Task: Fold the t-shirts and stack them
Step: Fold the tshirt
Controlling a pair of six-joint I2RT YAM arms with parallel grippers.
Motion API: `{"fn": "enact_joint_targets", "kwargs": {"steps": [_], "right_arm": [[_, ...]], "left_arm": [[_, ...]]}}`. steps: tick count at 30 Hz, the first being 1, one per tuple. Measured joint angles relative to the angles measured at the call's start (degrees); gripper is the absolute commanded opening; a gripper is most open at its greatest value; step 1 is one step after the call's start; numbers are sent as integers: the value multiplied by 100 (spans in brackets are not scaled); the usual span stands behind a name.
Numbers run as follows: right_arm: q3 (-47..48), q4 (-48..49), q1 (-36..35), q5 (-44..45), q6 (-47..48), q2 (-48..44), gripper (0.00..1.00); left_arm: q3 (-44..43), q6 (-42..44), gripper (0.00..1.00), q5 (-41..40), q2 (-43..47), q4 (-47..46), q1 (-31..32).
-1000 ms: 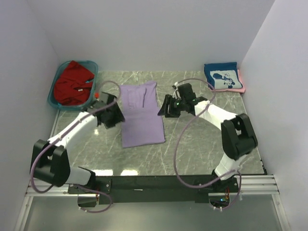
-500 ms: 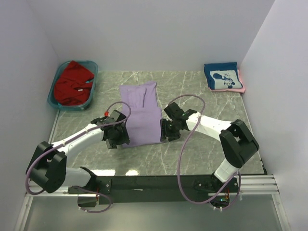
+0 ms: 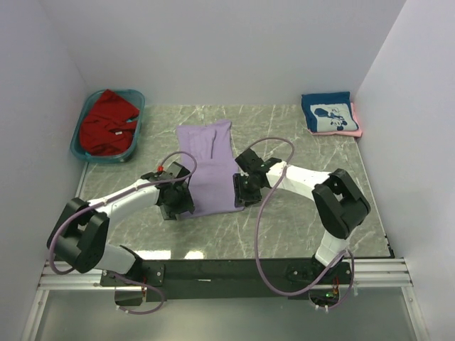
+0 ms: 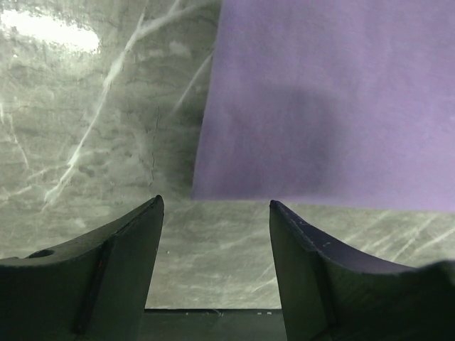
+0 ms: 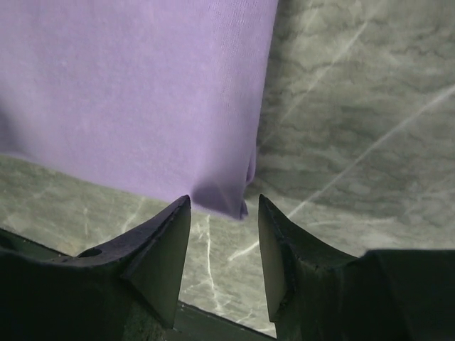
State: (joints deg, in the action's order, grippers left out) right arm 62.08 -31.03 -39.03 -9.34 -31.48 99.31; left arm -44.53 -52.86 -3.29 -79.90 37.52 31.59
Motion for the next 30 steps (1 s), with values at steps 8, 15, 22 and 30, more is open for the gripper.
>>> {"fn": "enact_joint_targets", "kwargs": {"steps": [8, 15, 22, 30], "right_arm": [[223, -190, -61, 114, -15, 413, 46], [490, -431, -201, 236, -22, 625, 25], [494, -426, -245, 221, -28, 643, 0], [494, -424, -245, 219, -15, 643, 0]], "left_arm": [[-28, -68, 66, -2, -208, -9, 0], [-52, -92, 65, -7, -210, 2, 0], [-199, -92, 62, -22, -343, 7, -2], [-448, -42, 49, -179, -560, 83, -42]]}}
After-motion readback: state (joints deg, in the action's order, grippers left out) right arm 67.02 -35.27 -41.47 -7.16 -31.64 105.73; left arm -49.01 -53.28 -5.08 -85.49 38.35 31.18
